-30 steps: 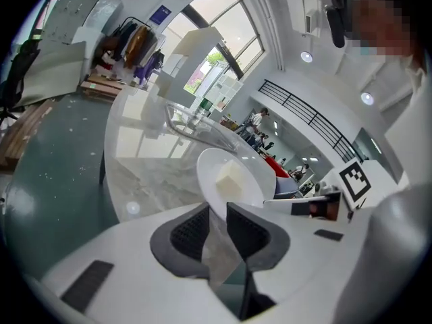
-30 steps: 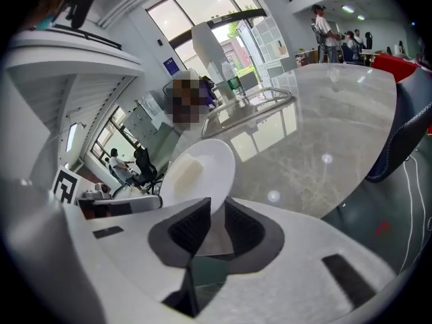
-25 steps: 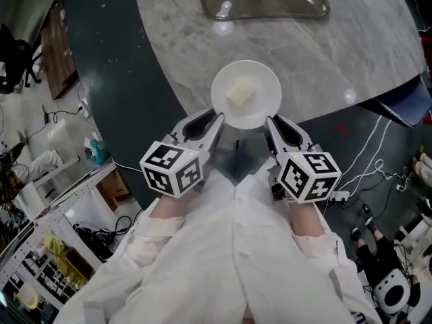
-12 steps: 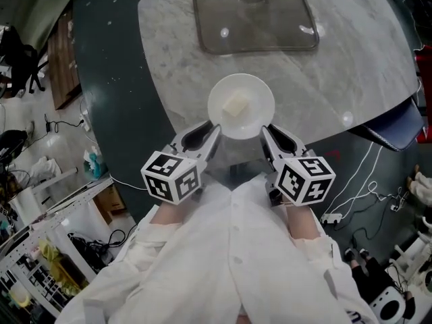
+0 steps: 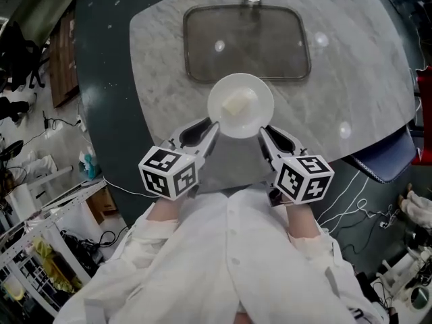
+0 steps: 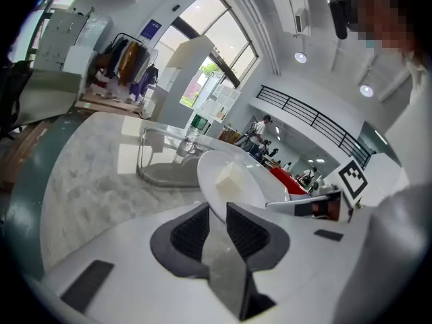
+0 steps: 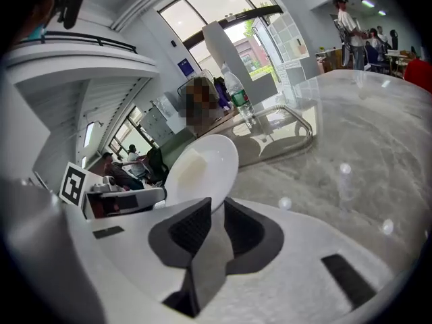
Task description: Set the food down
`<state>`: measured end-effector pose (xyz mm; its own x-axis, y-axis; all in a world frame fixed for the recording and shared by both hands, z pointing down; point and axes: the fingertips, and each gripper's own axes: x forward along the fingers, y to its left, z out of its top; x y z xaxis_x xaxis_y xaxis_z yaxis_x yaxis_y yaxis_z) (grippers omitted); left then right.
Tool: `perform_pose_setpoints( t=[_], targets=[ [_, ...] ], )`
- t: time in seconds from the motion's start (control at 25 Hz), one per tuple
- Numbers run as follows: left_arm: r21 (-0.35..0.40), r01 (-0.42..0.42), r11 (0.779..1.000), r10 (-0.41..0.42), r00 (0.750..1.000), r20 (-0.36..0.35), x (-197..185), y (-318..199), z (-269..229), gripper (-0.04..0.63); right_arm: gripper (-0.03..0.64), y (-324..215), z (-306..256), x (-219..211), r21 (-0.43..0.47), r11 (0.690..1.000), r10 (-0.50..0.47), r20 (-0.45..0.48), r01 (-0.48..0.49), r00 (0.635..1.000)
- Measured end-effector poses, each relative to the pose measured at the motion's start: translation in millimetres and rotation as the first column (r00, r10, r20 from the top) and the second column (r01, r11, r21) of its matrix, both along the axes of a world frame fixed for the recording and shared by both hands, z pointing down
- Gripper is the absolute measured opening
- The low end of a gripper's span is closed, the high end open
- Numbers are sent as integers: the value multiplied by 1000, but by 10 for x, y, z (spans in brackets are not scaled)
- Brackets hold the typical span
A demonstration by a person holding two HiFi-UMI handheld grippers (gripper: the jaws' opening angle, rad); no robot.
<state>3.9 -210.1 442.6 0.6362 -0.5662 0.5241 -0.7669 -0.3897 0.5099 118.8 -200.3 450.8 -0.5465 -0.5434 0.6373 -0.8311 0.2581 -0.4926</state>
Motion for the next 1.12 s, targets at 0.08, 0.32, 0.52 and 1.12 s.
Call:
perform_pose_setpoints(
  t=[0.08, 0.32, 0.52, 1.12],
  targets=[
    [3, 8, 1000, -8, 1000, 2, 57, -163, 3, 78, 51, -183, 9, 57, 1, 1000, -19, -1, 19, 1000],
    [10, 51, 999, -51, 999, 11, 151, -610, -38, 78, 51, -711, -49, 145, 18, 998, -61, -16, 61, 998],
    [17, 74, 997, -74, 997, 32, 217, -1080, 45, 78, 51, -1206, 70, 203, 14, 994, -104, 2, 104, 995],
    [-37, 91, 995, -90, 995, 42, 290, -1743, 296, 78, 52, -1935, 310, 242, -2, 978, -208, -91, 209, 974]
  ],
)
